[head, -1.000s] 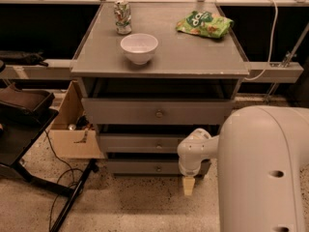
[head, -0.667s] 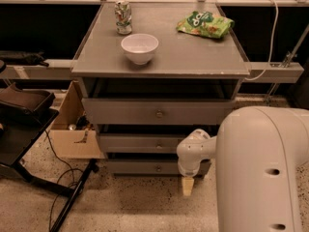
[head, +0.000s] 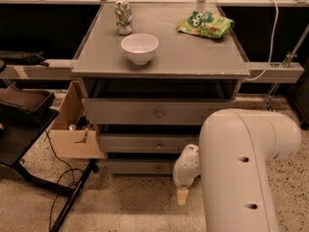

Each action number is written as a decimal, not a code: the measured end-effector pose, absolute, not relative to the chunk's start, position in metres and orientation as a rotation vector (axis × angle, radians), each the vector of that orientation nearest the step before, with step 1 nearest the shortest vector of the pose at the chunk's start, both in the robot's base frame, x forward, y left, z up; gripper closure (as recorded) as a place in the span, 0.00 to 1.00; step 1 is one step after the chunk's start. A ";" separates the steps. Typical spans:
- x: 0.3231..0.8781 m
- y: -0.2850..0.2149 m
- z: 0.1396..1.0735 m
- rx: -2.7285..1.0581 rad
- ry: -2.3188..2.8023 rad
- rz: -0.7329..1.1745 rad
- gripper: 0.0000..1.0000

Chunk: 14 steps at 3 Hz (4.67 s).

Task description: Open bottom drawer

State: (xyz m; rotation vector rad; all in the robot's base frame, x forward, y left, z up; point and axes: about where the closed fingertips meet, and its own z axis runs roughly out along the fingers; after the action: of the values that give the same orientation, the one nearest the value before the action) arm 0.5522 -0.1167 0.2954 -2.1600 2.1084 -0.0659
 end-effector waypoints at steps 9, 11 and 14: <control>0.635 -0.103 0.208 -2.073 1.954 -0.260 0.00; 0.659 -0.097 0.173 -2.032 1.943 -0.248 0.00; 0.683 -0.082 0.158 -2.034 1.945 -0.243 0.18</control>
Offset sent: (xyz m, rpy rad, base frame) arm 0.0557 0.0059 -0.1474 0.0419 -0.1032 -0.0031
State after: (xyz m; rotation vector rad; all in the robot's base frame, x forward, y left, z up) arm 0.6827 -0.0825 0.1583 -2.0340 1.9448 -0.2434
